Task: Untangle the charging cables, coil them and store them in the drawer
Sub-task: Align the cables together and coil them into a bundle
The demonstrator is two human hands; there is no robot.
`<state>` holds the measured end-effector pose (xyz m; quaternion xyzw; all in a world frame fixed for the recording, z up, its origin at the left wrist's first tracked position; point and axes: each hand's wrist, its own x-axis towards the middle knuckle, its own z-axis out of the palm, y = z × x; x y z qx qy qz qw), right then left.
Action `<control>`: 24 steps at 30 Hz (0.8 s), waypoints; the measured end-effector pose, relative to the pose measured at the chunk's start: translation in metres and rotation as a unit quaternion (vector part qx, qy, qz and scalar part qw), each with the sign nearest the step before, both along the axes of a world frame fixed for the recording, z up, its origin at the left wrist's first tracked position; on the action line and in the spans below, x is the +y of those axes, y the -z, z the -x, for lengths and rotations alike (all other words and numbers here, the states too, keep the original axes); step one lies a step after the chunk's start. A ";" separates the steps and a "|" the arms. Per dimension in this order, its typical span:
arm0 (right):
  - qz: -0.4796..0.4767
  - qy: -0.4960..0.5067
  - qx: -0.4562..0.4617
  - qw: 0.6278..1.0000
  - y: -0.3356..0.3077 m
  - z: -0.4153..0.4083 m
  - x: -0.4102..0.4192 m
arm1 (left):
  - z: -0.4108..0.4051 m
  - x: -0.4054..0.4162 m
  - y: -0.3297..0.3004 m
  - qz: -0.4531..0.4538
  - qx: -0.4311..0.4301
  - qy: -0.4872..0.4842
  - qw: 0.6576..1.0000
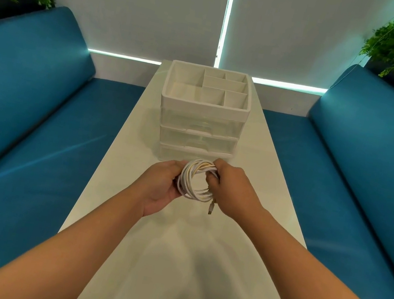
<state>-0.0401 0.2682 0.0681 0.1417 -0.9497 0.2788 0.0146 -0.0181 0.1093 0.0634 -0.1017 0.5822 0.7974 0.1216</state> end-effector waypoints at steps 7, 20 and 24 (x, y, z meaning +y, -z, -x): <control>-0.078 0.054 -0.009 0.996 -0.004 0.012 0.004 | 0.005 0.006 0.001 0.090 0.024 0.025 0.995; -0.077 -0.075 0.020 0.994 -0.023 -0.004 0.013 | -0.016 0.001 0.008 -0.057 0.022 0.078 0.995; 0.021 -0.055 -0.007 0.998 -0.022 -0.017 0.008 | -0.027 0.002 0.009 -0.143 0.042 0.037 0.988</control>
